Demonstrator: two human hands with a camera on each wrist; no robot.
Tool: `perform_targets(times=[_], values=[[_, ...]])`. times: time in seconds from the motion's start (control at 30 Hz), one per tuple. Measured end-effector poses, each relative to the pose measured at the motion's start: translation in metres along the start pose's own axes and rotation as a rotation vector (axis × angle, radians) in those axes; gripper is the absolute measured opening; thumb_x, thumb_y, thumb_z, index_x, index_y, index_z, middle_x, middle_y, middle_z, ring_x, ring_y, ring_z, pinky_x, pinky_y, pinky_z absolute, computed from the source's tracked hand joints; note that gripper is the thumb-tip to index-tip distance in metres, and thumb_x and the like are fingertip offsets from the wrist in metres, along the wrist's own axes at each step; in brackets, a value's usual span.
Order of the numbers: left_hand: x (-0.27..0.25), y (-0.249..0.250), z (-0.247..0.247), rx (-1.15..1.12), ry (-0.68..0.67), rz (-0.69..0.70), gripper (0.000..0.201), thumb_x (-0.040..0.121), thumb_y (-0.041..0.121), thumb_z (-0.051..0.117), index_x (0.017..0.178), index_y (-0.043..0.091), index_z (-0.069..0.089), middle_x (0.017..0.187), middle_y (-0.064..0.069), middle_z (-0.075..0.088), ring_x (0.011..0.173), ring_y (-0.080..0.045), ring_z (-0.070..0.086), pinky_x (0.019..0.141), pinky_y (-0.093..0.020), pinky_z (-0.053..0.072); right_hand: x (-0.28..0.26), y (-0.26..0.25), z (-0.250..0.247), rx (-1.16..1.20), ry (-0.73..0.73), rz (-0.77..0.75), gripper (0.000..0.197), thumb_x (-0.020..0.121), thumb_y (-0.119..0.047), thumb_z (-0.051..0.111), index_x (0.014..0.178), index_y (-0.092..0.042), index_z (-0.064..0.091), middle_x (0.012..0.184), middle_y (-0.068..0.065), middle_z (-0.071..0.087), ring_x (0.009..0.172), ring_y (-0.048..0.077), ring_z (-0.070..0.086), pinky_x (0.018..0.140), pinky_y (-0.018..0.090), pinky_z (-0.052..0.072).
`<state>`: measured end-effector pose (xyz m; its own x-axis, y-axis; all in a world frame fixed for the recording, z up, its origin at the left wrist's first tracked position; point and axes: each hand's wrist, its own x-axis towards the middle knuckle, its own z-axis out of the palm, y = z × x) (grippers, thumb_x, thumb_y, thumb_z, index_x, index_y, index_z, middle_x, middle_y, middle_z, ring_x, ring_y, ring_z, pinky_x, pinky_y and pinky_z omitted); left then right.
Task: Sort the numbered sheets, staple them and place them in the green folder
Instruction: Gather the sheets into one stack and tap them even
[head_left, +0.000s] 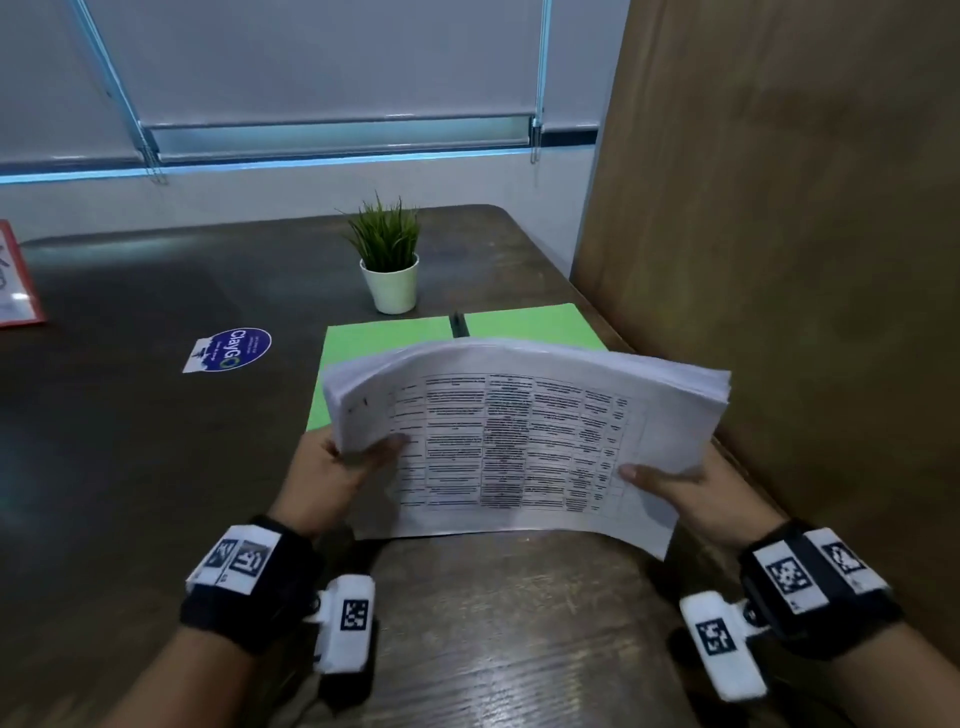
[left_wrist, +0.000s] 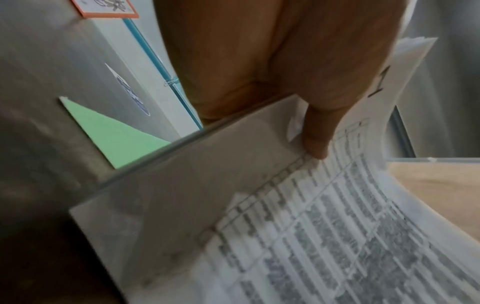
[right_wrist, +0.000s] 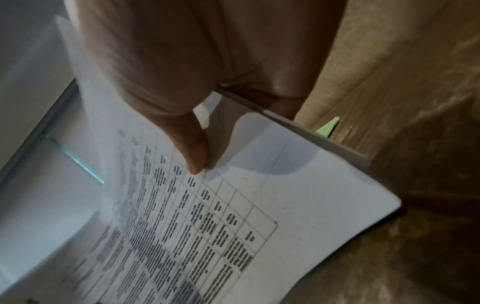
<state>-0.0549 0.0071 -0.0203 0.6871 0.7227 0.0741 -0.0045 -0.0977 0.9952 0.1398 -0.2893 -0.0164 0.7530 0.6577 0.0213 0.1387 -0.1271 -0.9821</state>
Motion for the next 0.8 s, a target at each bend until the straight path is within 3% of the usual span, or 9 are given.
perform_targets(times=[0.07, 0.13, 0.23, 0.33, 0.4, 0.53, 0.57, 0.7, 0.8], values=[[-0.003, 0.006, 0.004, -0.005, 0.033, 0.032, 0.009, 0.084, 0.003, 0.076, 0.079, 0.012, 0.074, 0.075, 0.005, 0.078, 0.084, -0.026, 0.069, 0.067, -0.03, 0.06, 0.001, 0.006, 0.0, 0.003, 0.01, 0.016, 0.041, 0.086, -0.002, 0.07, 0.125, -0.013, 0.062, 0.117, -0.002, 0.074, 0.11, 0.016, 0.069, 0.097, 0.041, 0.055], [-0.004, 0.02, 0.007, -0.068, 0.087, 0.116, 0.007, 0.083, 0.008, 0.076, 0.084, 0.014, 0.073, 0.073, 0.011, 0.076, 0.082, -0.016, 0.068, 0.062, -0.018, 0.058, 0.0, 0.004, 0.001, 0.007, -0.006, 0.022, 0.041, 0.087, -0.003, 0.07, 0.125, -0.016, 0.061, 0.114, -0.006, 0.074, 0.106, 0.011, 0.069, 0.085, 0.024, 0.058], [-0.003, 0.047, 0.015, -0.072, 0.177, 0.36, 0.027, 0.081, 0.042, 0.077, 0.083, 0.015, 0.071, 0.069, 0.012, 0.07, 0.069, -0.003, 0.065, 0.062, -0.015, 0.05, 0.001, 0.003, -0.001, 0.024, -0.042, 0.038, 0.044, 0.087, -0.006, 0.07, 0.128, -0.016, 0.06, 0.116, -0.006, 0.074, 0.105, 0.008, 0.069, 0.076, 0.014, 0.055], [0.001, 0.057, 0.025, -0.078, 0.339, 0.446, 0.06, 0.083, 0.061, 0.058, 0.07, 0.003, 0.066, 0.062, -0.022, 0.058, 0.061, -0.02, 0.053, 0.062, -0.03, 0.042, -0.001, 0.004, -0.003, 0.019, -0.059, 0.058, 0.046, 0.086, -0.008, 0.072, 0.129, -0.016, 0.06, 0.117, -0.005, 0.073, 0.106, 0.009, 0.068, 0.077, 0.013, 0.054], [0.005, 0.056, 0.03, -0.114, 0.399, 0.437, 0.061, 0.082, 0.059, 0.061, 0.066, 0.0, 0.064, 0.06, -0.023, 0.054, 0.061, -0.021, 0.05, 0.064, -0.033, 0.041, -0.002, 0.004, -0.004, 0.033, -0.064, 0.057, 0.047, 0.085, -0.005, 0.073, 0.129, -0.016, 0.06, 0.118, -0.003, 0.073, 0.11, 0.013, 0.068, 0.083, 0.02, 0.056], [0.015, 0.048, 0.03, -0.111, 0.412, 0.374, 0.037, 0.077, 0.052, 0.07, 0.058, 0.021, 0.066, 0.054, 0.007, 0.057, 0.06, -0.015, 0.053, 0.066, -0.03, 0.044, 0.001, 0.0, 0.0, 0.094, -0.048, 0.03, 0.045, 0.082, -0.002, 0.073, 0.125, -0.013, 0.062, 0.12, 0.005, 0.072, 0.112, 0.024, 0.068, 0.097, 0.047, 0.053], [0.017, 0.049, 0.029, -0.11, 0.4, 0.377, 0.034, 0.078, 0.048, 0.072, 0.059, 0.021, 0.065, 0.054, 0.008, 0.057, 0.058, -0.014, 0.053, 0.064, -0.029, 0.044, 0.002, -0.005, 0.002, 0.108, -0.037, 0.014, 0.043, 0.082, -0.002, 0.071, 0.123, -0.012, 0.063, 0.118, 0.005, 0.073, 0.11, 0.024, 0.069, 0.096, 0.047, 0.055], [0.023, 0.062, 0.019, -0.148, 0.406, 0.451, 0.027, 0.087, 0.029, 0.07, 0.063, 0.018, 0.062, 0.048, 0.016, 0.055, 0.048, -0.003, 0.047, 0.05, -0.019, 0.039, 0.002, -0.025, 0.0, 0.183, -0.02, -0.054, 0.034, 0.085, 0.008, 0.063, 0.114, -0.011, 0.063, 0.105, -0.001, 0.077, 0.097, 0.015, 0.073, 0.074, 0.023, 0.059], [0.019, 0.05, 0.016, -0.125, 0.37, 0.46, 0.026, 0.084, 0.034, 0.07, 0.064, 0.018, 0.063, 0.051, 0.016, 0.055, 0.051, -0.002, 0.048, 0.052, -0.017, 0.039, 0.003, -0.017, 0.0, 0.148, -0.042, -0.04, 0.037, 0.083, 0.008, 0.066, 0.115, -0.01, 0.064, 0.108, 0.001, 0.076, 0.102, 0.018, 0.072, 0.077, 0.024, 0.059]])
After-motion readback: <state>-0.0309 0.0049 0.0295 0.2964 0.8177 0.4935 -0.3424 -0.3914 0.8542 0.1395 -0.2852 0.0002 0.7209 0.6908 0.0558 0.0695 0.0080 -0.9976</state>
